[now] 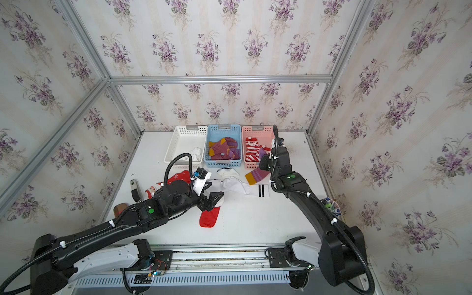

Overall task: Sort the socks into the basket by color
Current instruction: Pick up the sock at the center of the board, then place the sock in the bin.

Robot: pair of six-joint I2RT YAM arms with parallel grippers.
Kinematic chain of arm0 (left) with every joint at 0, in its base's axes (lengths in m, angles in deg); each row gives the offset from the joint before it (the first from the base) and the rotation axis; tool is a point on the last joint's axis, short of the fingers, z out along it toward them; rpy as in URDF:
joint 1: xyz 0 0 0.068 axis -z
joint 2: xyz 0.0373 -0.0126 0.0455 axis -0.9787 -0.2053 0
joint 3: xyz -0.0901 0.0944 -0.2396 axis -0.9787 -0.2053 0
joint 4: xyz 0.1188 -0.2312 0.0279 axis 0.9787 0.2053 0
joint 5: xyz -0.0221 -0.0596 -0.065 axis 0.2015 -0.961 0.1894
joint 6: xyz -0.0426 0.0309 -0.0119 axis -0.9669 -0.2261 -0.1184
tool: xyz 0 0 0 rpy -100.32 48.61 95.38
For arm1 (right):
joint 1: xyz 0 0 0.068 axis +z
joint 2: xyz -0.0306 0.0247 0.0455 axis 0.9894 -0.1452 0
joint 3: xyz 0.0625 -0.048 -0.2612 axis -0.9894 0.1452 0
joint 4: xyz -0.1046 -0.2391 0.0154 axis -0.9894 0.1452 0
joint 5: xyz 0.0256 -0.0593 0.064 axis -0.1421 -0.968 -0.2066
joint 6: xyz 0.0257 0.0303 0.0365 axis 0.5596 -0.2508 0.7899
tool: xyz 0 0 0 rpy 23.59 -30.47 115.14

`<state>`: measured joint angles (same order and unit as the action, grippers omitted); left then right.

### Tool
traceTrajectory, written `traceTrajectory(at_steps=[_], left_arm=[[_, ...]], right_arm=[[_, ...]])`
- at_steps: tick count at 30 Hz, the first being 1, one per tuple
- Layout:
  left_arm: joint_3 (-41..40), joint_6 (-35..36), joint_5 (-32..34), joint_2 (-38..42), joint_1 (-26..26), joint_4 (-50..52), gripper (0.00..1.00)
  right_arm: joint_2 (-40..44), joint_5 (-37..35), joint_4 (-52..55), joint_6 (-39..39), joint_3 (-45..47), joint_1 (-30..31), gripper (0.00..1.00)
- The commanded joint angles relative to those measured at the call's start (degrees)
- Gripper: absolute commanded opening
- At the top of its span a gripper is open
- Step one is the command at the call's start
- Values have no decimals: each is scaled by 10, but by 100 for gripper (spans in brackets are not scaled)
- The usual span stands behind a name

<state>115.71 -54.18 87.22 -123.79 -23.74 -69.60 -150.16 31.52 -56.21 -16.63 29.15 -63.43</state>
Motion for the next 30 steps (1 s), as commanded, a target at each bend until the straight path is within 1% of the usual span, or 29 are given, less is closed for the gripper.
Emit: traceTrajectory(at_steps=[1,5,8,17,20,30], left_arm=[[5,-15,28,0,0,-4,80],[13,-26,60,3,0,9,81],[25,-28,74,3,0,24,81],[92,-26,111,-10,-8,106,83],[106,-26,97,-17,-21,115,84],[131,-42,33,-41,-94,136,84]], right_arm=[[16,28,8,-16,-28,0,0],[23,52,-4,-19,-65,0,0],[10,79,-13,-17,-102,0,1],[-84,138,-23,-12,-226,2,1],[-113,164,-42,-10,-255,2,1],[-210,232,-98,-16,-360,16,2]])
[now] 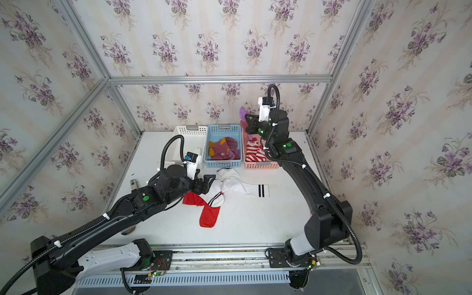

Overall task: Sort the socks into the basket by color
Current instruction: Place the sock in the bin.

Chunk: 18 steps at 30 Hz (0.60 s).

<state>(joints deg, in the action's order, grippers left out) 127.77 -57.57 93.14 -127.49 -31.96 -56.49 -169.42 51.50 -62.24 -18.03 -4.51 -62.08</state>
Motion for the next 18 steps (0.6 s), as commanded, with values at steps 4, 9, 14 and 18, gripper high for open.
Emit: traceTrajectory(at_steps=[4,9,14,18], left_arm=[[23,-11,-51,-16,-37,11,84],[37,-7,-70,-35,-59,19,84],[36,-5,-78,-35,-72,23,84],[34,-1,-87,-28,-84,27,85]], right_arm=[[-59,51,-39,6,-67,7,2],[-115,56,-40,10,-110,15,2],[-169,59,-37,12,-141,22,2],[-211,52,-37,14,-159,31,2]])
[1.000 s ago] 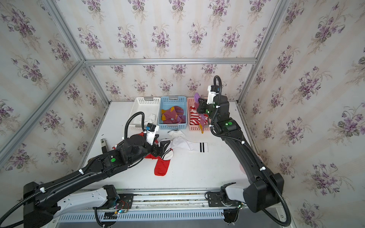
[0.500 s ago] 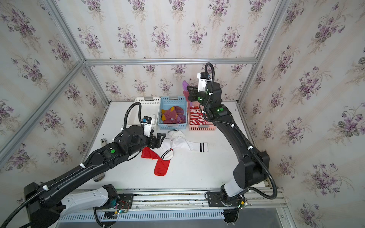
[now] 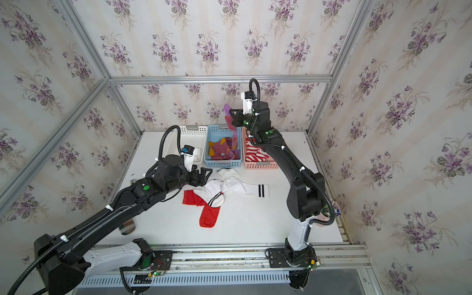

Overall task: Sort the socks into the basket by color
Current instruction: Place the sock in the bin.

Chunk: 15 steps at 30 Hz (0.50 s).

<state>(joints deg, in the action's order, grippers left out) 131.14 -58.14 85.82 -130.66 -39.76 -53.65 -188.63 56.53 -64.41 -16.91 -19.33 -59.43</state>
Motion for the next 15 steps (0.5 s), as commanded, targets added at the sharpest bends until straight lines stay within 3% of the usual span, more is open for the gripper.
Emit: traceTrajectory(at_steps=[1,15], left_arm=[[0,5,-16,4,-9,1,85],[3,9,-49,3,-65,24,86]], right_arm=[[-28,-2,-14,3,-15,8,2],[-194,-34,27,19,-88,34,2]])
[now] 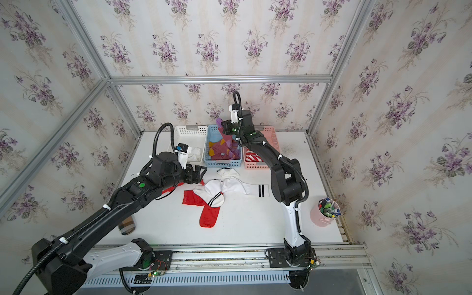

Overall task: Sort the socks into the basket by color
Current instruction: Place the sock in the bin.

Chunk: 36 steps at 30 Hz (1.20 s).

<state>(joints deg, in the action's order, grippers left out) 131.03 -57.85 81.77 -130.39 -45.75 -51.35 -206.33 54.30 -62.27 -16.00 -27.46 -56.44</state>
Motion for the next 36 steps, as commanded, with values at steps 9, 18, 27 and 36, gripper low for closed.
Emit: traceTrajectory(at_steps=[9,18,27,36], left_arm=[[11,9,-25,-4,-37,12,87],[11,9,-29,-4,-54,23,87],[-1,1,-16,7,-62,28,87],[-18,-9,-5,-12,-86,25,88]], right_arm=[[-79,-18,30,17,-25,10,8],[-70,-23,62,1,-51,13,33],[3,-58,60,-19,0,30,41],[123,-58,-11,-16,187,51,41]])
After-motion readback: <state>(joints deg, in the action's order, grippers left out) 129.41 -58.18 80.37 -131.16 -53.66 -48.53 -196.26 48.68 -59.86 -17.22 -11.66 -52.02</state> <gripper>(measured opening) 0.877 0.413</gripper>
